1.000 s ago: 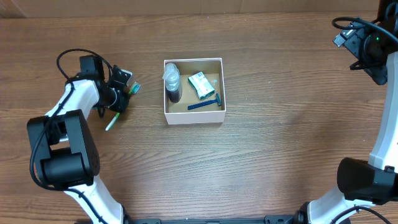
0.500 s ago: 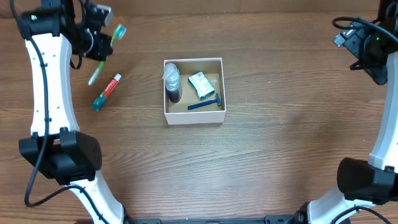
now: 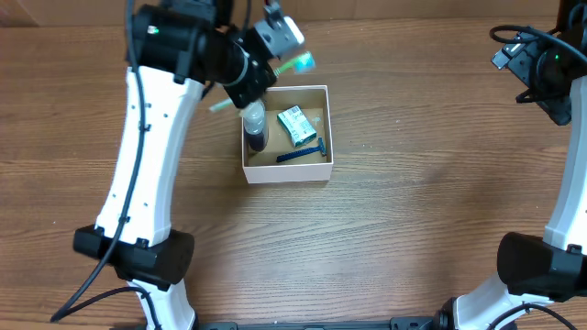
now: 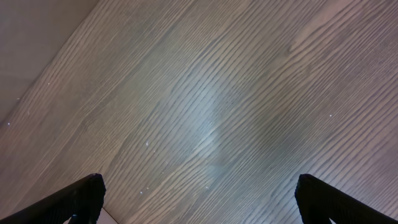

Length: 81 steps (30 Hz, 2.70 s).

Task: Pack container
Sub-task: 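Carry the toothbrush with the left gripper and lower it into the box, then open the left gripper and raise it back toward the toothpaste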

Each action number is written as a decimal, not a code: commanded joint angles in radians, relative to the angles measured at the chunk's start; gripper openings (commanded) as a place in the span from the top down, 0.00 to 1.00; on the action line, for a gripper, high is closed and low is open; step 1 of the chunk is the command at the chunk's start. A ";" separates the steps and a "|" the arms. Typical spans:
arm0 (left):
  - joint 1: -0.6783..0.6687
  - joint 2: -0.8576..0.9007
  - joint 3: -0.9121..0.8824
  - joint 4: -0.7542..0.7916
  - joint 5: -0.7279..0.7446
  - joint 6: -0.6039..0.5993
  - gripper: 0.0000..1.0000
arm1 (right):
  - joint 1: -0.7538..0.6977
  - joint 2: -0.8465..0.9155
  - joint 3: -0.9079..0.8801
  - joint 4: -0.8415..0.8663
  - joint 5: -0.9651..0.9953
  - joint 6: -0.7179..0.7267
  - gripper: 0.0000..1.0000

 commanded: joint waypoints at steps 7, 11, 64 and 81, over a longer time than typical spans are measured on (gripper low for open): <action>-0.079 -0.002 -0.360 0.179 -0.020 0.097 0.96 | -0.002 -0.013 0.006 0.005 0.007 0.004 0.00; -0.100 -0.002 -0.463 0.269 -0.018 0.095 0.96 | -0.002 -0.013 0.006 0.005 0.007 0.004 0.00; -0.063 -0.001 -0.742 0.565 -0.021 -0.092 0.65 | -0.002 -0.013 0.006 0.005 0.007 0.005 0.00; -0.049 -0.046 -0.069 0.337 -0.409 -0.244 0.23 | -0.002 -0.013 0.006 0.005 0.007 0.005 0.00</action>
